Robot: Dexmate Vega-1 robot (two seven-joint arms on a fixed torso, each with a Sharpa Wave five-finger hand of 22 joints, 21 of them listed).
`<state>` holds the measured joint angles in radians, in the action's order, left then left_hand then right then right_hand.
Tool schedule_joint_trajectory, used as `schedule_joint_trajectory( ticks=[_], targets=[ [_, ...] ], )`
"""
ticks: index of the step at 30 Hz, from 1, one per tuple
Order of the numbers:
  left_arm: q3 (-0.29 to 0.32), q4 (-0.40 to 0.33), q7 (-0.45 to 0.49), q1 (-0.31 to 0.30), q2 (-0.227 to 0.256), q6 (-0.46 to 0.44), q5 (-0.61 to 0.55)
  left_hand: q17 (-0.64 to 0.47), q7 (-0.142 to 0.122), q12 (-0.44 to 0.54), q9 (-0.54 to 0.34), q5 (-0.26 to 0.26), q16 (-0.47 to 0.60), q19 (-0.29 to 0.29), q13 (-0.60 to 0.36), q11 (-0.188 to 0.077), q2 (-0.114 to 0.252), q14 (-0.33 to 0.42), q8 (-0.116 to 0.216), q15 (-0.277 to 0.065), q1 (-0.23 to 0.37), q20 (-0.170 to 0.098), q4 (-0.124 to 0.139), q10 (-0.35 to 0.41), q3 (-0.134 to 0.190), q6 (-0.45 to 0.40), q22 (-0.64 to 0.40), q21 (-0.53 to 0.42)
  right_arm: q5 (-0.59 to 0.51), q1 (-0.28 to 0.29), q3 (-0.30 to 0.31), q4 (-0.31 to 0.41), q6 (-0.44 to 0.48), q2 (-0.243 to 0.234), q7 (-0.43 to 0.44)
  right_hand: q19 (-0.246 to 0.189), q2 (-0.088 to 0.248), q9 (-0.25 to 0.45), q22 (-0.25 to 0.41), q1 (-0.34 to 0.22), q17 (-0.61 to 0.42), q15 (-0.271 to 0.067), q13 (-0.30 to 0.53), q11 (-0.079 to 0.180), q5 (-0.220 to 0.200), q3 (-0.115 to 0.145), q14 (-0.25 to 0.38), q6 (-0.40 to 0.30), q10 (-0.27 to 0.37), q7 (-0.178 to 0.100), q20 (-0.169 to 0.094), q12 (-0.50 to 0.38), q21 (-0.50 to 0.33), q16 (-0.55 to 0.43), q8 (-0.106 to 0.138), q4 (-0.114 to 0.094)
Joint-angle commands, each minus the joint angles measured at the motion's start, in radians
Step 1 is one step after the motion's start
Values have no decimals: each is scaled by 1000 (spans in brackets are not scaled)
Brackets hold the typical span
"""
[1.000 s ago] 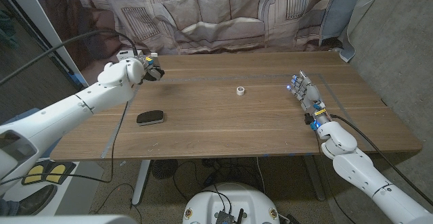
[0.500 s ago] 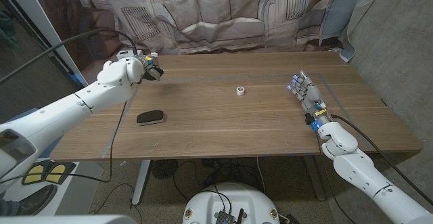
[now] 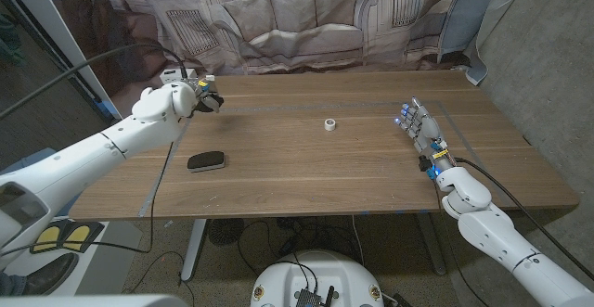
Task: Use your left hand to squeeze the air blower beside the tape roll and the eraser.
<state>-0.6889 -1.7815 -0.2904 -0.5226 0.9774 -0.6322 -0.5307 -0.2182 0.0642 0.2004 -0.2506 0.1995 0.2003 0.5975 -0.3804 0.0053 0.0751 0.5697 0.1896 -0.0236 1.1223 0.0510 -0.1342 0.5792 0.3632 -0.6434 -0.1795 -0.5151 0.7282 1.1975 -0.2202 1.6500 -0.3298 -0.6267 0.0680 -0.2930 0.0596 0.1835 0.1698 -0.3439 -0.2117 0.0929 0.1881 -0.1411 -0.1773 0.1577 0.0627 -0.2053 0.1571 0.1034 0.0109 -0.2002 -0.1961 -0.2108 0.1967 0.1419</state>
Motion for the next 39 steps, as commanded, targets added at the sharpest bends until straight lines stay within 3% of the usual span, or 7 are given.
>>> schedule_joint_trajectory(
  ticks=[1,19,39],
  targets=[
    [19,59,90,-33,-19,54,38,-1,-6,8,1,0,10,3,-1,-2,3,12,12,-1,3,-9,-7,13,1,-15,-2,-4,-8,1,-3,5,11,-5,5,-8,-2,2,3,-11,-1,-1,6,-2,0,7,5,-9,6,2,-2,0,1,0,-3,0],
    [-65,206,91,21,-83,93,12,3,-12,6,7,0,9,-13,5,-9,6,6,9,-6,-1,-11,-9,4,-1,-8,-2,4,-10,11,-5,18,24,-8,21,-7,-2,2,3,-12,-2,0,6,-2,0,7,4,-8,7,2,-2,0,1,1,-3,-1],
    [-76,247,93,33,-100,74,48,7,-12,5,13,0,7,-16,11,-5,10,1,7,-6,-8,-16,-9,-5,-2,2,-3,7,-1,0,-7,11,40,-12,10,-7,-2,2,3,-13,-2,0,6,-2,1,7,3,-9,7,3,-2,0,2,1,-3,-1]
  ],
)
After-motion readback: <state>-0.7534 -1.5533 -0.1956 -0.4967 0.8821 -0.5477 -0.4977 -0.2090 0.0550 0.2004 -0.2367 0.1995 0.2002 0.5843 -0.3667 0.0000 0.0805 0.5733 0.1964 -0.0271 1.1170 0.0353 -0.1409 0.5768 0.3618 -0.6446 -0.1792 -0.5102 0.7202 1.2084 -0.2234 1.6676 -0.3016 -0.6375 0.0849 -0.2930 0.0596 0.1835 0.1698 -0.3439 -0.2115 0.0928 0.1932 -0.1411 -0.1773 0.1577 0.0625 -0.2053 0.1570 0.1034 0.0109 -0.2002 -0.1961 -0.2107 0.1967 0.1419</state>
